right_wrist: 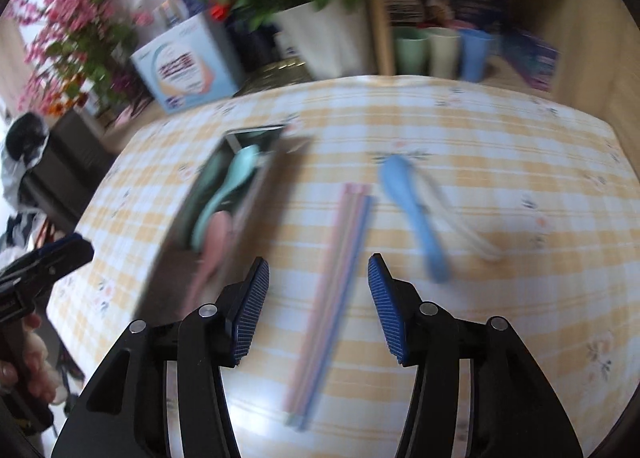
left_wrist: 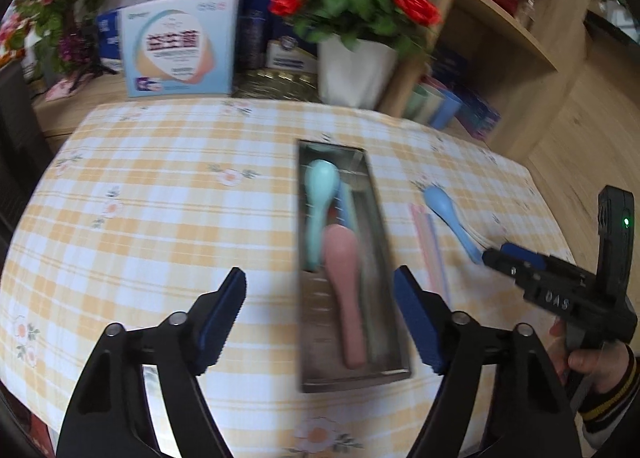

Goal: Organize utensils
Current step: 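Carry the pink spoon into the steel basket and open the right gripper, then lower the left gripper onto the pink chopstick and close it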

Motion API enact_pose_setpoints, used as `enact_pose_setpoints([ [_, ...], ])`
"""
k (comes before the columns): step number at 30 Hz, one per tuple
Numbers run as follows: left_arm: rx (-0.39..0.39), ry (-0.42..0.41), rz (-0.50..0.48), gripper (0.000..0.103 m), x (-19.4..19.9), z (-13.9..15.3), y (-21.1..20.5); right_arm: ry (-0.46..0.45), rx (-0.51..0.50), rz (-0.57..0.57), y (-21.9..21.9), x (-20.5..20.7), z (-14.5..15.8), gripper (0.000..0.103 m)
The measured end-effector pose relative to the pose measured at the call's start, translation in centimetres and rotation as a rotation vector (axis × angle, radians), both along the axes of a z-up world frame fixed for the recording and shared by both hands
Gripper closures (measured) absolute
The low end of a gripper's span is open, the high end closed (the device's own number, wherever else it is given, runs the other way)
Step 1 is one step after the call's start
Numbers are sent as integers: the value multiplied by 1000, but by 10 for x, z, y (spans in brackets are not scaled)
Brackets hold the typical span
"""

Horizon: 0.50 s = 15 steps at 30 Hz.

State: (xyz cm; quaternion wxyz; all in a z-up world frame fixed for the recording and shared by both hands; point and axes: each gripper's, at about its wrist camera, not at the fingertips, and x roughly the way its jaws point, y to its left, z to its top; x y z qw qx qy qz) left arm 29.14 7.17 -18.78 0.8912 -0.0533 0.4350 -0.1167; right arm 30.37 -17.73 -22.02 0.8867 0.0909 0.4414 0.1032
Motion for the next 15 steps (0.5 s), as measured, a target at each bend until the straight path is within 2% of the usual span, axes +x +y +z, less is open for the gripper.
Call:
enact_pose_setpoints([
  [3, -11, 26, -66, 48, 2, -8, -28, -8, 13, -53, -28, -5, -5, 52],
  [7, 9, 60, -136, 81, 7, -25, -71, -16, 35, -96, -56, -9, -16, 52],
  [10, 21, 84, -175, 86, 12, -39, -102, -25, 42, -102, -66, -13, -25, 52],
  [15, 48, 147, -191, 87, 26, -63, -137, -32, 82, -102, -82, -15, -40, 52],
])
